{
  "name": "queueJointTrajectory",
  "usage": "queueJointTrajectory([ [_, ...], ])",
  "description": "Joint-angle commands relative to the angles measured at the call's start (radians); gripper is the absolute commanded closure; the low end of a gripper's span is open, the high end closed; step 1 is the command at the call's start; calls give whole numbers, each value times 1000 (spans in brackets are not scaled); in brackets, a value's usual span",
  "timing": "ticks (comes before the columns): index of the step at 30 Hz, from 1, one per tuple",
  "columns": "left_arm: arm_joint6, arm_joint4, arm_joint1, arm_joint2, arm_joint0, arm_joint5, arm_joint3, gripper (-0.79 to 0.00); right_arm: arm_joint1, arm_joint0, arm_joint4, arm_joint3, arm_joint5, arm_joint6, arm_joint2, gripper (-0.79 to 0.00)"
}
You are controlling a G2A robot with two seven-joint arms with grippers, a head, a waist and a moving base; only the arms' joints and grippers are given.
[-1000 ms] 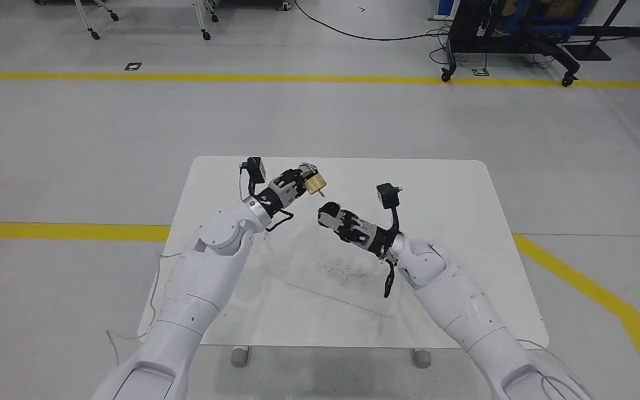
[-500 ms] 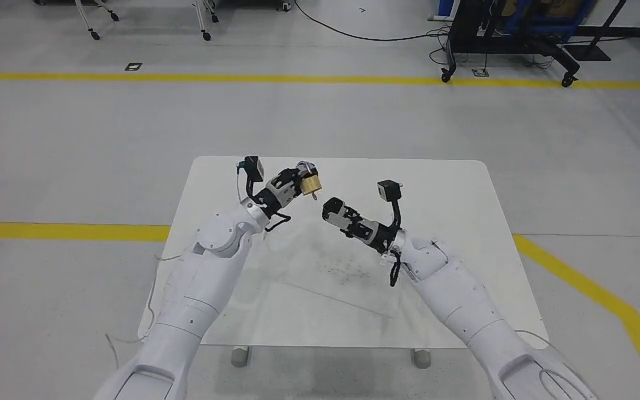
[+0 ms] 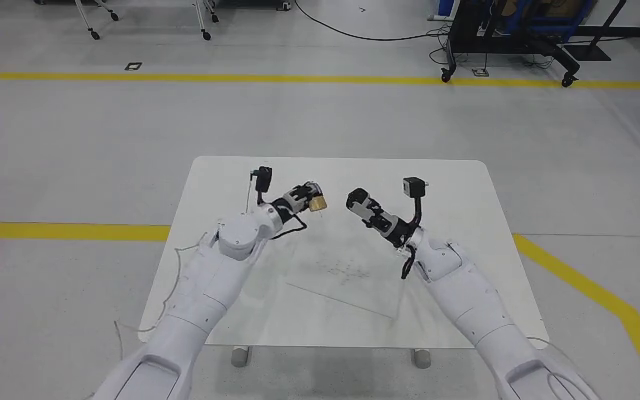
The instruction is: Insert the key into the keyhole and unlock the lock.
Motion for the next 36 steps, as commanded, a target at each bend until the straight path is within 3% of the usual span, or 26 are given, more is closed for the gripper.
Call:
queueJointTrajectory([
  [1, 3, 62, -5, 36, -12, 25, 18, 0, 3, -8, -5, -9, 0, -5, 9, -785],
  [4, 49, 159, -13, 84, -19, 55, 42, -31, 7, -16, -9, -17, 0, -11, 21, -785],
  [6, 78, 217, -20, 117, -19, 75, 52, -197, 9, -20, -19, -23, 0, -16, 29, -785],
  [7, 95, 252, -23, 134, -20, 87, 58, -326, 10, -23, -22, -26, 0, -19, 31, -785],
  [9, 104, 316, -28, 164, -29, 117, 73, -456, 12, -28, -30, -32, 0, -23, 37, -785],
  [12, 80, 309, -36, 172, -43, 125, 87, -785, 14, -33, -45, -38, 0, -31, 43, -785],
  [16, -28, 174, -37, 124, -48, 55, 82, -785, 16, -33, -88, -52, 0, -34, 50, -785],
  [24, -200, -26, -4, -29, -24, -105, 14, -785, 18, -32, -134, -68, 0, -41, 54, -785],
  [31, -196, -38, 36, -160, 81, -397, -147, -785, 22, -40, -161, -92, 18, -68, 76, -785],
  [36, -196, -72, 65, -266, 173, -478, -270, -785, 56, -142, -307, -252, 0, -207, 243, -785],
])
